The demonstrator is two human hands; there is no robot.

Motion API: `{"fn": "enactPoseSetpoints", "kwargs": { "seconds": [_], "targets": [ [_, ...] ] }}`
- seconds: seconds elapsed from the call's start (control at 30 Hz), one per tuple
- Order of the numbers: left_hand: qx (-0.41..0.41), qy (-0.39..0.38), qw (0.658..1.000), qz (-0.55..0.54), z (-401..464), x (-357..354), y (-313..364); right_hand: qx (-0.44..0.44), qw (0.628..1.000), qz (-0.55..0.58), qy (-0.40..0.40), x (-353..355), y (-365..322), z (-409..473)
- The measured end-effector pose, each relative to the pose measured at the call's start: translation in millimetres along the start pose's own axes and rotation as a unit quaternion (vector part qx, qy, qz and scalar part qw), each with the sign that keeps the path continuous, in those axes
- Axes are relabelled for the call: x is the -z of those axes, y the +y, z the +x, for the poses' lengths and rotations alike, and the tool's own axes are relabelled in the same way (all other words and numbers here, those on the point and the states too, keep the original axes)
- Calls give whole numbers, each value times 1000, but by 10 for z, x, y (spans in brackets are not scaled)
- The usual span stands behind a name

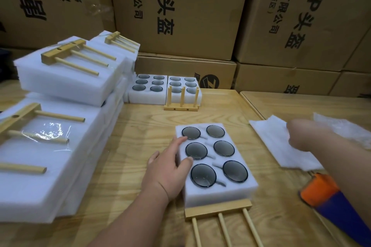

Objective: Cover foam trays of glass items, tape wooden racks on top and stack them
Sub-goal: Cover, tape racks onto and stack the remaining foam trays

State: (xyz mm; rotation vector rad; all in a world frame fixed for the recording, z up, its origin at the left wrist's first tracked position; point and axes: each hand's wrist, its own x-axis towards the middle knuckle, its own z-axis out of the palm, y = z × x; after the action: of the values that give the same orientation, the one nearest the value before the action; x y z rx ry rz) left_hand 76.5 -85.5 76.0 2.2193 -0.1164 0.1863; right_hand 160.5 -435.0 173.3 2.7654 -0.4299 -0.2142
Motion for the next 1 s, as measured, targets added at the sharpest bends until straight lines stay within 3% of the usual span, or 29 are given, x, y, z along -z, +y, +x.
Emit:
{"fn": "enactPoseSetpoints", "kwargs": {
  "seconds": [0.1, 0.2, 0.27, 0.33, 0.37, 0.4, 0.5, 0.53, 0.6, 1.0],
  "targets": [
    [4, -7, 1000, 1, 2, 5, 2, -33, 974, 76, 213, 263, -79, -55],
    [10, -8, 1000, 1, 2, 10, 9, 37, 862, 267, 430, 528, -228, -275],
    [8, -8, 1000, 6, 4, 8, 6, 105, 751, 451, 471, 714, -352, -478],
    [5, -10, 1000, 9, 4, 4, -6, 141, 652, 606, 434, 851, -503, -636],
    [1, -9, 1000, 5, 4, 2, -12, 145, 630, 659, 386, 880, -583, -683],
    [-1, -6, 1000, -1, 3, 0, -16, 136, 640, 687, 315, 873, -661, -707],
    [-8, 11, 999, -36, 3, 4, -19, 123, 746, 649, 86, 646, -870, -673],
    [-10, 16, 999, -49, 2, 4, -22, 119, 777, 617, 38, 530, -928, -670],
    [-7, 17, 998, -63, -6, 1, -35, 108, 804, 584, -9, 317, -1041, -703],
    [25, 1, 998, -60, 22, -21, -54, 35, 763, 645, 23, -9, -1218, -746]
  ]
}}
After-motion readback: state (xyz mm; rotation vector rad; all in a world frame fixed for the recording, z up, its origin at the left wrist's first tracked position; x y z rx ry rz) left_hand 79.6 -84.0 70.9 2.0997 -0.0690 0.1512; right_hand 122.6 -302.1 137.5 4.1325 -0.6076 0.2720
